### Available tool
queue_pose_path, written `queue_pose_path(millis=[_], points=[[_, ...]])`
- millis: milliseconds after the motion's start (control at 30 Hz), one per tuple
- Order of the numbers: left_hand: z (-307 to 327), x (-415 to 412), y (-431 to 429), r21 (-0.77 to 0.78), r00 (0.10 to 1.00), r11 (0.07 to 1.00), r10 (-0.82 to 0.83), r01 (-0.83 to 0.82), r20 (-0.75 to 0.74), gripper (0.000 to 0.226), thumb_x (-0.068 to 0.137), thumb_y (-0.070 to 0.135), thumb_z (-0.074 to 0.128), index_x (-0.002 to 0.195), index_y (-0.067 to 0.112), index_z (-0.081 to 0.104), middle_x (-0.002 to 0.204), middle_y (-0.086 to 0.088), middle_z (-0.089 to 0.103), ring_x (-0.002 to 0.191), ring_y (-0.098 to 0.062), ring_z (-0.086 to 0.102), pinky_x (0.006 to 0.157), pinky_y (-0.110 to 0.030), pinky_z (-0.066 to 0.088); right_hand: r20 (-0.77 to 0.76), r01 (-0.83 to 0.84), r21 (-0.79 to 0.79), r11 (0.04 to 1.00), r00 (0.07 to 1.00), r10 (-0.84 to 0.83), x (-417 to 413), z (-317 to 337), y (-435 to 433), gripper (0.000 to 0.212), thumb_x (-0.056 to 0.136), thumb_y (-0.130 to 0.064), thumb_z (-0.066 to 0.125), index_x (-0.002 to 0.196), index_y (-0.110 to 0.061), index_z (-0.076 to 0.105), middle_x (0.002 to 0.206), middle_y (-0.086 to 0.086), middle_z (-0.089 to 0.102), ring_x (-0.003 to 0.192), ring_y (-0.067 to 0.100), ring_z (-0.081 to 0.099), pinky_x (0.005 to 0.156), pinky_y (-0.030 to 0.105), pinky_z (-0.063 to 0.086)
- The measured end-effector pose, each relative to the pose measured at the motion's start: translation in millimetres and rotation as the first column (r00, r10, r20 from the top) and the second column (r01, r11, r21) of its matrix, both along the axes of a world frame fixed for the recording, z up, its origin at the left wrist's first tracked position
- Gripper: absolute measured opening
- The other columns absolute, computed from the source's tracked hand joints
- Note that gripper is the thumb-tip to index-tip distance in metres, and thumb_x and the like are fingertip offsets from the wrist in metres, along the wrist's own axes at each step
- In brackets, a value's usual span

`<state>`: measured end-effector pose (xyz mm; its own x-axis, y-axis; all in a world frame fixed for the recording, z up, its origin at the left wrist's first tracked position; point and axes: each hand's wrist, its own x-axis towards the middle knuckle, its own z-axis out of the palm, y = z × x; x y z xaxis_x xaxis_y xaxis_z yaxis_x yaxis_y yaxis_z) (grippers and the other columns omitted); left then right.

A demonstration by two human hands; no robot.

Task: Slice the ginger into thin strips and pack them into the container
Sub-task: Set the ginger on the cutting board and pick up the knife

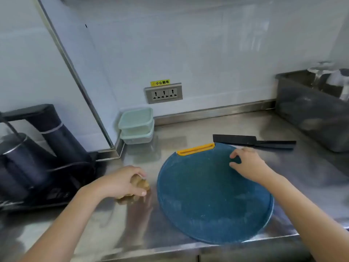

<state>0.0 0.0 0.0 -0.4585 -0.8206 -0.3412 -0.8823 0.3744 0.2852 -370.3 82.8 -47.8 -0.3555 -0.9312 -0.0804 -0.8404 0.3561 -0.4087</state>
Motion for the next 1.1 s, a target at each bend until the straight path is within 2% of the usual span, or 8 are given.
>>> queue_pose_path(millis=[133, 300, 433, 600, 733, 867, 933, 1100], points=[[-4.1, 10.3, 7.4, -0.02, 1.0, 1.0, 0.004, -0.004, 0.014, 0.063, 0.073, 0.029, 0.078, 0.126, 0.041, 0.046, 0.126, 0.01, 0.047, 0.112, -0.009, 0.048, 0.093, -0.021, 0.04, -0.055, 0.098, 0.063, 0.993, 0.994, -0.095, 11.4, 4.9, 17.9, 0.046, 0.094, -0.046, 0.051, 0.136, -0.03, 0.043, 0.14, 0.006, 0.039, 0.128, 0.03, 0.035, 0.1, 0.047, 0.038], [-8.8, 15.5, 17.0, -0.054, 0.982, 0.994, 0.089, -0.1, -0.169, 0.049, 0.076, 0.012, 0.074, 0.109, 0.043, 0.054, 0.108, 0.002, 0.062, 0.092, -0.019, 0.066, 0.076, -0.026, 0.052, -0.114, 0.095, 0.064, 0.993, 0.99, -0.087, 20.0, -1.6, 36.4, 0.06, 0.095, -0.055, 0.041, 0.147, -0.027, 0.029, 0.149, 0.013, 0.029, 0.134, 0.035, 0.03, 0.106, 0.048, 0.033], [-9.5, -0.9, 31.3, -0.101, 0.971, 0.987, 0.104, -0.129, -0.217, 0.052, 0.069, 0.016, 0.078, 0.109, 0.042, 0.058, 0.106, 0.006, 0.065, 0.089, -0.012, 0.065, 0.082, -0.03, 0.054, -0.124, 0.01, 0.056, 0.998, 0.992, -0.003, 20.5, -4.9, 40.9, 0.059, 0.097, -0.054, 0.037, 0.148, -0.026, 0.028, 0.153, 0.016, 0.025, 0.138, 0.034, 0.025, 0.112, 0.046, 0.027], [-15.9, -53.8, 61.6, -0.14, 0.942, 0.989, -0.003, -0.047, -0.335, 0.044, 0.073, 0.025, 0.072, 0.113, 0.037, 0.057, 0.098, 0.013, 0.064, 0.08, -0.01, 0.064, 0.063, -0.014, 0.047, -0.09, -0.108, 0.04, 0.993, 0.99, 0.111, 35.1, -5.9, 48.7, 0.057, 0.098, -0.052, 0.038, 0.148, -0.028, 0.029, 0.156, 0.013, 0.019, 0.143, 0.031, 0.016, 0.115, 0.043, 0.02], [-28.6, -87.4, 75.2, -0.203, 0.919, 0.978, -0.035, -0.049, -0.394, 0.051, 0.072, 0.032, 0.072, 0.12, 0.037, 0.055, 0.112, 0.008, 0.055, 0.092, -0.01, 0.057, 0.079, -0.023, 0.046, -0.039, -0.212, 0.026, 0.977, 0.976, 0.213, 52.1, -5.9, 52.5, 0.058, 0.097, -0.051, 0.043, 0.148, -0.027, 0.03, 0.157, 0.012, 0.019, 0.145, 0.027, 0.014, 0.117, 0.038, 0.018], [-48.6, -103.9, 86.9, -0.233, 0.869, 0.967, -0.032, -0.097, -0.495, 0.052, 0.078, 0.032, 0.071, 0.126, 0.036, 0.051, 0.119, 0.006, 0.044, 0.106, -0.013, 0.049, 0.091, -0.024, 0.038, 0.065, -0.154, -0.064, 0.986, 0.985, 0.158, 28.8, 0.7, 44.6, 0.053, 0.098, -0.04, 0.048, 0.145, -0.015, 0.038, 0.151, 0.011, 0.032, 0.136, 0.026, 0.035, 0.11, 0.032, 0.028], [-58.3, -105.6, 91.3, -0.246, 0.836, 0.959, -0.019, -0.14, -0.548, 0.05, 0.081, 0.032, 0.068, 0.127, 0.036, 0.049, 0.119, 0.007, 0.042, 0.105, -0.012, 0.049, 0.087, -0.022, 0.036, 0.004, -0.063, -0.106, 0.992, 0.998, 0.064, -0.4, 4.5, 35.7, 0.051, 0.099, -0.033, 0.047, 0.145, -0.013, 0.037, 0.152, 0.011, 0.032, 0.139, 0.025, 0.03, 0.112, 0.033, 0.027], [-70.8, -106.8, 99.5, -0.353, 0.8, 0.912, -0.046, -0.211, -0.598, 0.049, 0.084, 0.032, 0.066, 0.129, 0.036, 0.048, 0.118, 0.009, 0.041, 0.101, -0.01, 0.05, 0.082, -0.02, 0.039, -0.235, 0.065, -0.002, 0.998, 0.97, -0.064, -61.3, 7.9, 13.9, 0.055, 0.092, -0.008, 0.046, 0.145, -0.005, 0.03, 0.144, 0.016, 0.035, 0.138, 0.031, 0.023, 0.113, 0.039, 0.027]])
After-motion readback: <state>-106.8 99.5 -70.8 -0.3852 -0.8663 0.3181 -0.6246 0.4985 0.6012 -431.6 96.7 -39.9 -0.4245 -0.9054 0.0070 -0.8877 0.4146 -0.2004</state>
